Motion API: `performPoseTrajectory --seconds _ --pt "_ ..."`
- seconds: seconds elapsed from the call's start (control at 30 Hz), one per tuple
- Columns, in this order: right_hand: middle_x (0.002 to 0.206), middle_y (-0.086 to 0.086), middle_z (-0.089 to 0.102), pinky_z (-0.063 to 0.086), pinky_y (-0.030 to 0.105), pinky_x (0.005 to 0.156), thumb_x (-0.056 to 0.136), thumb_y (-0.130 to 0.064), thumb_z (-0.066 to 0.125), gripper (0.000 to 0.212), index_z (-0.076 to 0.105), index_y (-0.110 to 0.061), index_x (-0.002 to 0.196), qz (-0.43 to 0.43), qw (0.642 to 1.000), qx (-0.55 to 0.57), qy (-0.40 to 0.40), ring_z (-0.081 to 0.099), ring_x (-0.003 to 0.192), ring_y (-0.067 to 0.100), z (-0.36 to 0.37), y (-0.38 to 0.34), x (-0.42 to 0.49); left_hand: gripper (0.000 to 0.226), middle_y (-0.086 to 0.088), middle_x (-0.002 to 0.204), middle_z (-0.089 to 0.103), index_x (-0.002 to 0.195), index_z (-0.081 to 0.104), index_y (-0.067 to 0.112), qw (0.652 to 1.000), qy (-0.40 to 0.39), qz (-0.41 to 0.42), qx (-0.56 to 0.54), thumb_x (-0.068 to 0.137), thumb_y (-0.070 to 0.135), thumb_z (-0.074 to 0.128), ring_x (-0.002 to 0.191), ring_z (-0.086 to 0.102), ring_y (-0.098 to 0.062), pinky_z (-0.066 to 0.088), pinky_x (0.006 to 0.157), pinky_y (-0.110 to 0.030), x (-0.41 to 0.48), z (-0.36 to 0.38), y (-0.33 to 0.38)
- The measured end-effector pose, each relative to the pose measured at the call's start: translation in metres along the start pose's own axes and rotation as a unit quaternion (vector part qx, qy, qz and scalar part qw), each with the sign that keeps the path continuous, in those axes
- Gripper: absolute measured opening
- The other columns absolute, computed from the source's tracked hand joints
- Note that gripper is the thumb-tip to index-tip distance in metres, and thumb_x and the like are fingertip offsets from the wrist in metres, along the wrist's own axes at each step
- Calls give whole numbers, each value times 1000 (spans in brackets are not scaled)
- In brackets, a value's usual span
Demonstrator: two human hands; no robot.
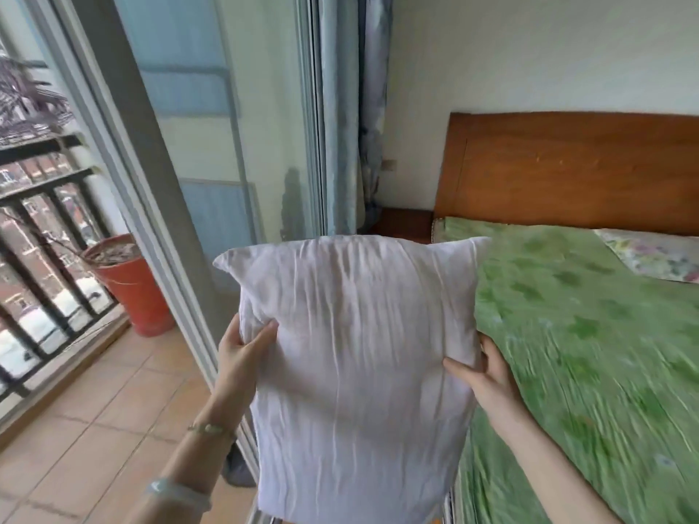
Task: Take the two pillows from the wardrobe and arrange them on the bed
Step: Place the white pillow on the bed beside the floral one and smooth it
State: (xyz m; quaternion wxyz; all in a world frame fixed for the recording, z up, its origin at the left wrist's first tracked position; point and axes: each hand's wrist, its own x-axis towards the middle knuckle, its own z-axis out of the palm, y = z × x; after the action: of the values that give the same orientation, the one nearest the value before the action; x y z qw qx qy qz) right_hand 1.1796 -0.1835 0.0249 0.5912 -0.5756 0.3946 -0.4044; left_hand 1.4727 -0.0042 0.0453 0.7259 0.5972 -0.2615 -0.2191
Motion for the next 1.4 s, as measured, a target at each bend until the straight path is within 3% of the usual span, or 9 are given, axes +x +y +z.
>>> performPoseTrajectory --seconds 0.27,0.37,0.5,0.67,0.8,1.03,1.17,1.3,1.4 --pt "119 -4 64 51 22 84 79 -3 73 56 49 -28 124 -12 1000 -14 16 64 102 5 -11 -16 138 15 -5 93 74 101 69 17 999 -8 -17 -49 88 9 67 88 67 -22 55 72 -30 146 91 -29" --pt "121 -16 61 51 12 80 80 -9 73 63 45 -30 133 -18 1000 -7 12 62 104 -5 -15 -18 189 22 -16 103 69 113 64 3 997 -28 -25 -66 91 3 62 96 63 -30 51 82 -38 202 127 -45" --pt "112 -18 62 47 5 68 79 -7 74 54 50 -26 124 -18 998 -17 51 63 88 -14 -14 -16 261 31 -20 111 66 123 58 -1 994 -76 -33 -69 92 4 60 101 63 -33 50 90 -44 278 168 -64" --pt "116 -12 63 49 19 86 82 -9 72 51 51 -21 127 -14 995 -28 99 63 97 -5 -10 -11 356 31 -17 115 68 124 60 5 987 -120 -43 -94 93 4 59 100 68 -28 56 87 -39 378 224 -78" --pt "116 -11 65 51 14 81 81 -9 73 44 55 -31 115 -21 991 -24 133 65 95 -5 -8 -19 429 26 -16 113 70 117 63 11 981 -158 -50 -97 92 4 60 96 70 -25 58 84 -37 462 273 -82" --pt "123 -9 64 46 39 101 79 -14 76 58 50 -27 129 -9 982 -16 186 62 111 8 -19 -24 529 31 -14 118 69 120 63 14 973 -207 -48 -92 92 0 58 110 65 -32 50 96 -47 572 351 -99" --pt "127 -4 62 45 43 103 78 -13 76 60 49 -22 131 -15 980 -18 198 60 115 13 -30 -21 593 31 -12 112 70 115 65 17 971 -215 -45 -96 90 -1 61 107 65 -31 51 93 -44 628 397 -116" --pt "121 -10 65 51 38 96 75 -19 78 52 55 -35 119 -17 979 -8 204 64 107 7 -49 -16 660 29 -8 110 72 112 67 22 966 -236 -36 -98 89 3 62 106 67 -27 52 85 -37 686 450 -136" --pt "127 -8 62 50 40 97 68 -30 82 71 50 -28 132 -21 976 -4 216 62 112 11 -70 -17 714 31 -10 116 70 121 62 13 963 -248 -29 -98 92 3 59 109 66 -27 54 88 -36 730 501 -149"
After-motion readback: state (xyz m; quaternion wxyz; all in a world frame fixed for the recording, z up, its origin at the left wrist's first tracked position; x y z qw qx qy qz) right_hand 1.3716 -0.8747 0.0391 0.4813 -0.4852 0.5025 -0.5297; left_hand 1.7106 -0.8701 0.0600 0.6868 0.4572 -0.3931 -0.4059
